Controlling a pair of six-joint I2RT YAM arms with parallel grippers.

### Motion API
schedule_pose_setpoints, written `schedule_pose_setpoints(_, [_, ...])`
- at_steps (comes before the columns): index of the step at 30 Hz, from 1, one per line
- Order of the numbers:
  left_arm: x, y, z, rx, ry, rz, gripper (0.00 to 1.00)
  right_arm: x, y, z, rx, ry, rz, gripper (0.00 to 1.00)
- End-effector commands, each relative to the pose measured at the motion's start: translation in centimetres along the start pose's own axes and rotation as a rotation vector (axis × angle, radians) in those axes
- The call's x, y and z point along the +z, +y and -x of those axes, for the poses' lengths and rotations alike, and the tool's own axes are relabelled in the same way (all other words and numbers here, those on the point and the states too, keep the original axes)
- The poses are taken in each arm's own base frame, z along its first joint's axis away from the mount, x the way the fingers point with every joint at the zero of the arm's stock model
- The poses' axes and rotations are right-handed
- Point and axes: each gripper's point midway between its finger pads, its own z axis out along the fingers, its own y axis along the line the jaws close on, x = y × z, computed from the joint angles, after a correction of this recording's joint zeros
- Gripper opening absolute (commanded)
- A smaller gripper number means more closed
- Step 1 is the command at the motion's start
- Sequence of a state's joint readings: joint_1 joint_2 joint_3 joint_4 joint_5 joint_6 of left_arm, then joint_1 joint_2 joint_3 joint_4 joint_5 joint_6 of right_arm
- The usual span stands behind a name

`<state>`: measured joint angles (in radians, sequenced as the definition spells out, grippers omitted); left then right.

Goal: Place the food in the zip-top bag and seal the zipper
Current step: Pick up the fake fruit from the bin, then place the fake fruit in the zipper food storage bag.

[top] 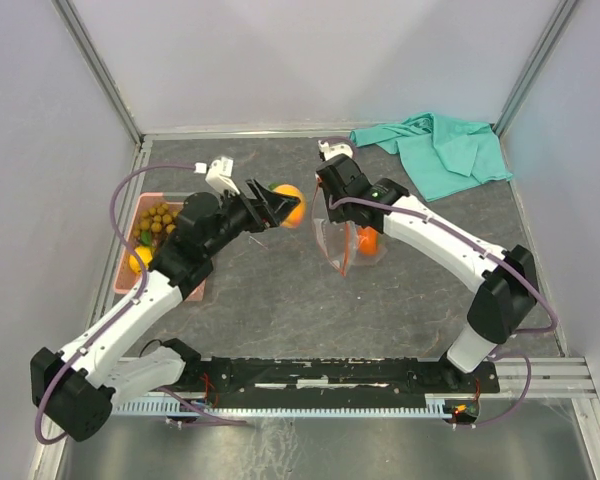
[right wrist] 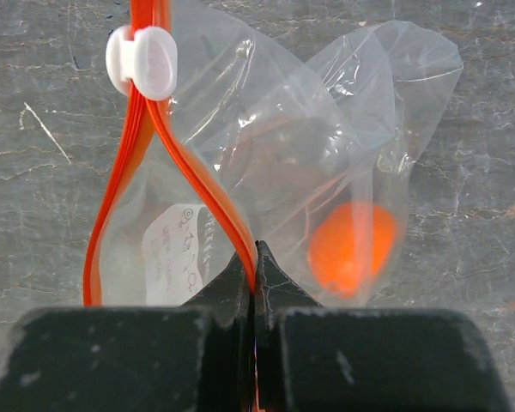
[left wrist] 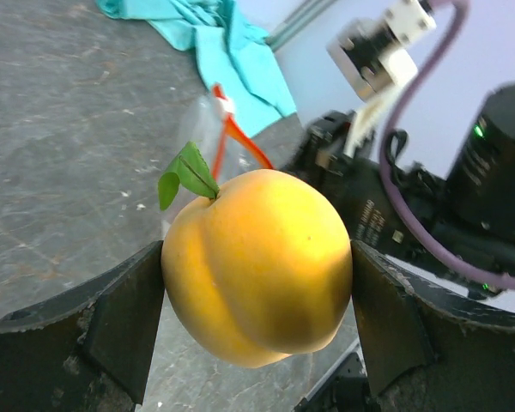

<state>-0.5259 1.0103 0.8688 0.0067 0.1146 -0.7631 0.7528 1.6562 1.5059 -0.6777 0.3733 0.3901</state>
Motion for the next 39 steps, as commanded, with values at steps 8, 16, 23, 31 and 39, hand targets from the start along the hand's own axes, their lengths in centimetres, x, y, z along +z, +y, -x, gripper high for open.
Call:
schedule_pose_setpoints(8, [3.4,-2.4,-3.5,0.017,-0.071,-0.1,0.33,-1.2,2.5,2.2,0.07,-0.015,0.07,0.02])
schedule_pose_setpoints(16, [4.7,2.0,-6.1,0.074,-0.042,0.09,0.33,-1.5,3.3,2.0,0.092,0.002,0.101,0.02])
schedule_pose_setpoints(23, [4.9,5.7,-7.4,0.098,-0.003,0.265,0.34,-1.7,4.1,1.8,0.109,0.013,0.14,0.02])
schedule_pose_setpoints(31, [4.8,8.0,-7.5,0.143,0.021,0.402,0.38,-1.2,5.3,1.3,0.132,0.038,0.185,0.02])
schedule_pose_setpoints(39, [2.9,5.3,-5.9,0.148,-0.003,0.302,0.41,-0.1,5.6,1.0,0.141,0.039,0.177,0.02])
